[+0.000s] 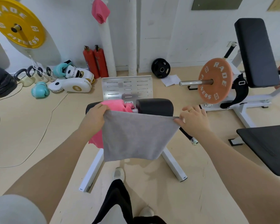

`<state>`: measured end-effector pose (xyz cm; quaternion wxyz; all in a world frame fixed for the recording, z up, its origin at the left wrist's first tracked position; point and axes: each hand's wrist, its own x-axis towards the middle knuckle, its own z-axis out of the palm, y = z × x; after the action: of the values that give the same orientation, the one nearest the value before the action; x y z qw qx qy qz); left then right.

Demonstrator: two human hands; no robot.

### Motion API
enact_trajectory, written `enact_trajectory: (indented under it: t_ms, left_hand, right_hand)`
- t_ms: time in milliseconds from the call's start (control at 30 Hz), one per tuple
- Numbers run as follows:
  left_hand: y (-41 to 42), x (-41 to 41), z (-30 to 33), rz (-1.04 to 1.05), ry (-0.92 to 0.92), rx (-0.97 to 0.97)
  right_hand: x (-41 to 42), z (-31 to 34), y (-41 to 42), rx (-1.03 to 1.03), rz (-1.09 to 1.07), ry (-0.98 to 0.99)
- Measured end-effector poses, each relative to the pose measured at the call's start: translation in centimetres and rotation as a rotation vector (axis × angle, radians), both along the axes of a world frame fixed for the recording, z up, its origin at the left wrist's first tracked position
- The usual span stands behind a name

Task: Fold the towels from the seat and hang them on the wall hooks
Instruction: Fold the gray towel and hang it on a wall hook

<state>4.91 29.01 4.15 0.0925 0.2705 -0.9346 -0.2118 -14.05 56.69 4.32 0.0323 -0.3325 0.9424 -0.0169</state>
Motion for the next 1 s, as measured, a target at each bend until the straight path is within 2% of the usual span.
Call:
enact_trajectory:
  t_ms: [67,200,233,300,467,633,800,900,1000]
  left_hand:
    - [-0.9,-0.2,-0.6,0.001,-0.01,0.001]
    - [-3.8,-1.3,-2.4,0.052,-0.005,0.071]
    - [-4.7,-1.8,-2.9,0.048,-0.022,0.089]
    - [-6.6,-2.8,-3.7,0.016,-0.054,0.118]
    - [-11.3,-7.1,-5.1,-0.04,-0.051,0.174]
    - [-15.9,-12.8,-6.6,0.004,-0.017,0.255]
    - [-19.5,-17.9,-9.5,0.014,-0.023,0.259]
    - [-20.5,-19.9,-12.2,0.03,-0.102,0.273]
    - [-20.6,-20.5,-14.3,0.081,-0.271,0.345]
  right_hand:
    - [-0.1,-0.3,-1.2,-0.058,-0.05,-0.066]
    - [-0.9,-1.2,-4.4,-0.71,-0.322,-0.683]
    - [-1.5,-1.7,-5.1,-0.799,-0.373,-0.763]
    - [-2.9,-2.6,-6.6,-0.843,-0.433,-0.822]
    - [-7.4,-4.4,-12.0,-0.85,-0.498,-0.766]
    - [-12.6,-5.9,-18.4,-0.881,-0.6,-0.642]
    - [-16.6,-8.8,-22.2,-0.742,-0.559,-0.511]
    - [-18.7,-10.7,-24.0,-0.628,-0.588,-0.466]
    - [-19.2,-12.8,-24.9,-0.57,-0.657,-0.545]
